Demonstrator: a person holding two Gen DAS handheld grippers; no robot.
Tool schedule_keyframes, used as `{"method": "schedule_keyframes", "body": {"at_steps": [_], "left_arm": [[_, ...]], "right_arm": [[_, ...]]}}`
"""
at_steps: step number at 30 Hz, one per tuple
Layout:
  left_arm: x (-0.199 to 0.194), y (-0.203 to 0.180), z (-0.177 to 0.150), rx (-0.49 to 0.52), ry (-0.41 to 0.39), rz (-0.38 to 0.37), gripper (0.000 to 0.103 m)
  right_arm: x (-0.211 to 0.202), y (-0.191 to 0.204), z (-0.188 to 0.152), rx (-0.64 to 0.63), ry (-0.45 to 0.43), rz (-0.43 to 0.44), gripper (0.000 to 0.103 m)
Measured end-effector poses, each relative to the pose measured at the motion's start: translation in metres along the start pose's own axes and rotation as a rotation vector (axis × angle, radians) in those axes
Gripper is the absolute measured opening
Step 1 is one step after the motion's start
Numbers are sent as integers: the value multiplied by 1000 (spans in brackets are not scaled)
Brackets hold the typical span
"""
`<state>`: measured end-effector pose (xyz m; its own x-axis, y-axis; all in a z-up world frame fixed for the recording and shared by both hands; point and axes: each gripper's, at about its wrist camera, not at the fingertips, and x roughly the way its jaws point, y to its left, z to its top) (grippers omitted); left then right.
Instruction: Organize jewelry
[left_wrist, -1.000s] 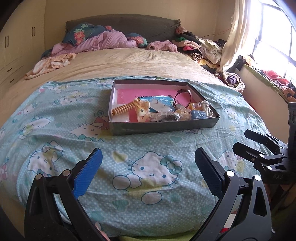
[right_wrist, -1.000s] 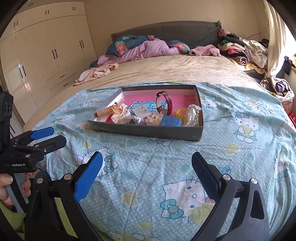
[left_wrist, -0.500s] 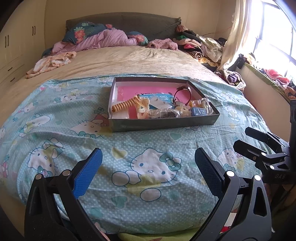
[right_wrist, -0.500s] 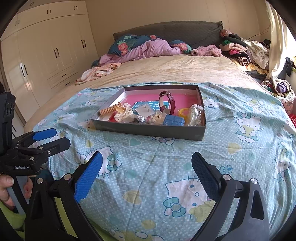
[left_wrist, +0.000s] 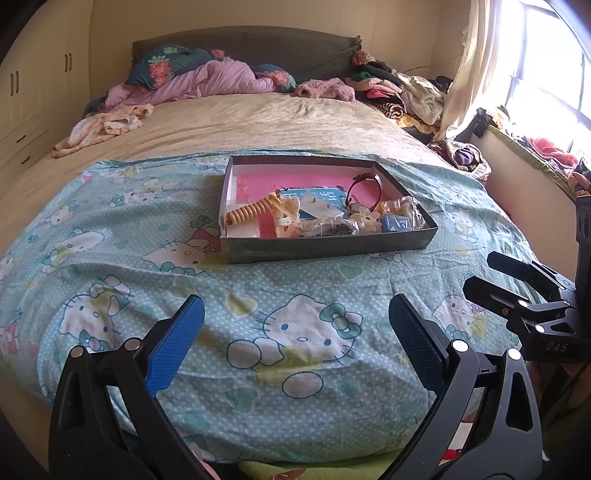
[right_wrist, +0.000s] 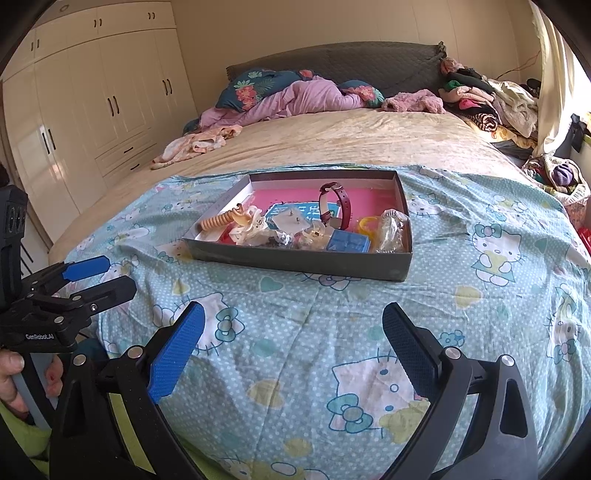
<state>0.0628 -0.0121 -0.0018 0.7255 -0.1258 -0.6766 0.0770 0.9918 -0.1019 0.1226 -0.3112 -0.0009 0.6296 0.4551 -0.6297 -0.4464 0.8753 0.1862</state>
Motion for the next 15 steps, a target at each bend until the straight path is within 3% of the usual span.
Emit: {"method": "schedule_keyframes", "body": {"at_steps": [15], "left_arm": [[-5,2,1,-2,-4,1,93]], "right_arm": [[0,1,0,-3,-1,0,96]]}}
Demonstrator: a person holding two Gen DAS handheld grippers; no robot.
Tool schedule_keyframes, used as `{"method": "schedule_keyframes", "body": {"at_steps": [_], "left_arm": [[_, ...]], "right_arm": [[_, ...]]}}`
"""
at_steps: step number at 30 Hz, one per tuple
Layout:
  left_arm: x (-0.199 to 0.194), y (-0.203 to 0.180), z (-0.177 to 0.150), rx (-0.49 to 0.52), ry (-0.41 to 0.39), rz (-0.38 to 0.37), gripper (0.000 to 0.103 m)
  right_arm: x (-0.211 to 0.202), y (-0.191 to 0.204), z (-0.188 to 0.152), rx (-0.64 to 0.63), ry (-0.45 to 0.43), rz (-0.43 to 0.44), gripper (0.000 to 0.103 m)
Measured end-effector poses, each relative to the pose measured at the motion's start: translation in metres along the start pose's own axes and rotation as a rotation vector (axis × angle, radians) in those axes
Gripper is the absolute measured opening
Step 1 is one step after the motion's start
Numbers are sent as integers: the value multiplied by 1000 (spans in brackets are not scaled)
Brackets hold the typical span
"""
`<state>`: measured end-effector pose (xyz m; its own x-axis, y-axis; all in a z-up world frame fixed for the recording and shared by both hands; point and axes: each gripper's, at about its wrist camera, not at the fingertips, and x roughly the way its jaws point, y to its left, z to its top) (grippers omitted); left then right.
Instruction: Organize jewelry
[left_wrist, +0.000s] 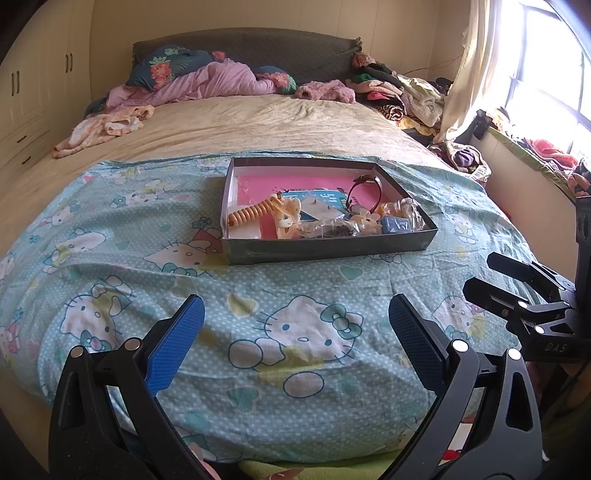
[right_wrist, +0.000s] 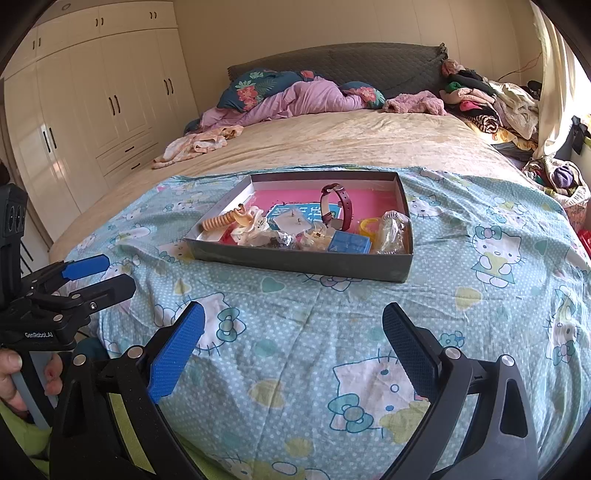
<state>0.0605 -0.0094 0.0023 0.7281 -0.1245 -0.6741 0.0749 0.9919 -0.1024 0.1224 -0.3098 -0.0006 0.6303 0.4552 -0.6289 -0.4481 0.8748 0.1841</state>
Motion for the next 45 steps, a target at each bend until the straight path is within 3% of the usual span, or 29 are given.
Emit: {"method": "schedule_keyframes", "body": {"at_steps": [34,39,45], "left_arm": [[6,8,-3,-38,35,7,93],[14,17,-6,-82,54,52,93],[29,42,-8,-165,86,155,93]], "right_arm": [[1,-3,-2,7,8,-24,96],[6,-21,-3,47,20,-61,96],[15,-70,-4,134,27,-167,96]]}}
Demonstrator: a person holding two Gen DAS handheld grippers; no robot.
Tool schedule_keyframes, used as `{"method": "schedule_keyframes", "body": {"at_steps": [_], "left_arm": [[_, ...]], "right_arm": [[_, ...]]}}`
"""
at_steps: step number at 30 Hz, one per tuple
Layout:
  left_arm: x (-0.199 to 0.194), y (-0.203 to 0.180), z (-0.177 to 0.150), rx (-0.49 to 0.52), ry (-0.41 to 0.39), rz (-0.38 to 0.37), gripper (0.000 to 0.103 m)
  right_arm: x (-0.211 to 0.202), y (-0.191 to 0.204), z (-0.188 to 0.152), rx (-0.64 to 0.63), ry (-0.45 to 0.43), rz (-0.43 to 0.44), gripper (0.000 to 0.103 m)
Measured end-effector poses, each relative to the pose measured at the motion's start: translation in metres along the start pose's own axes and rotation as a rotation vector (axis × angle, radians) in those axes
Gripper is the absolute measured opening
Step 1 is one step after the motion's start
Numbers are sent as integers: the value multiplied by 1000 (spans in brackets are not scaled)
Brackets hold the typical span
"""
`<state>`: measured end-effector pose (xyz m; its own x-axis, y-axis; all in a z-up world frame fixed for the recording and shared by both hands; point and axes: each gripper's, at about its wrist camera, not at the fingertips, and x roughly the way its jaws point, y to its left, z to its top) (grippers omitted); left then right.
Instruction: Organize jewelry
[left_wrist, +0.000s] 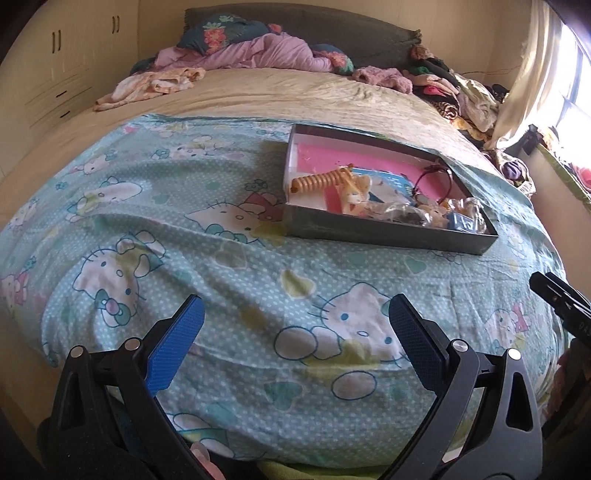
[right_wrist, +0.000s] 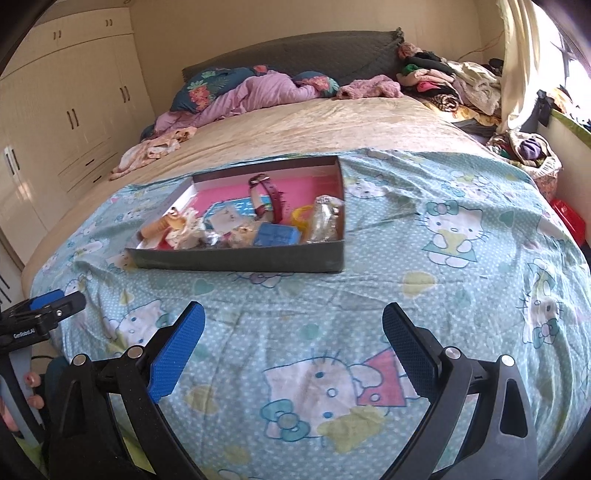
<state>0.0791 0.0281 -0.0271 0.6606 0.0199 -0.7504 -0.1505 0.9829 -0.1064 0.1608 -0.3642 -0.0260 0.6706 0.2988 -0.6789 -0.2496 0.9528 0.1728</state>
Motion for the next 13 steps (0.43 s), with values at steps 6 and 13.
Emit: {"method": "schedule_keyframes", "body": {"at_steps": [6,13], "left_arm": [[33,57,24,-117,26,158,93],[94,159,76,-295,53,373,93]], "right_arm": [[27,-78,19,69,-18,-197,98],[71,-198,50,210,13,-415,98]]}}
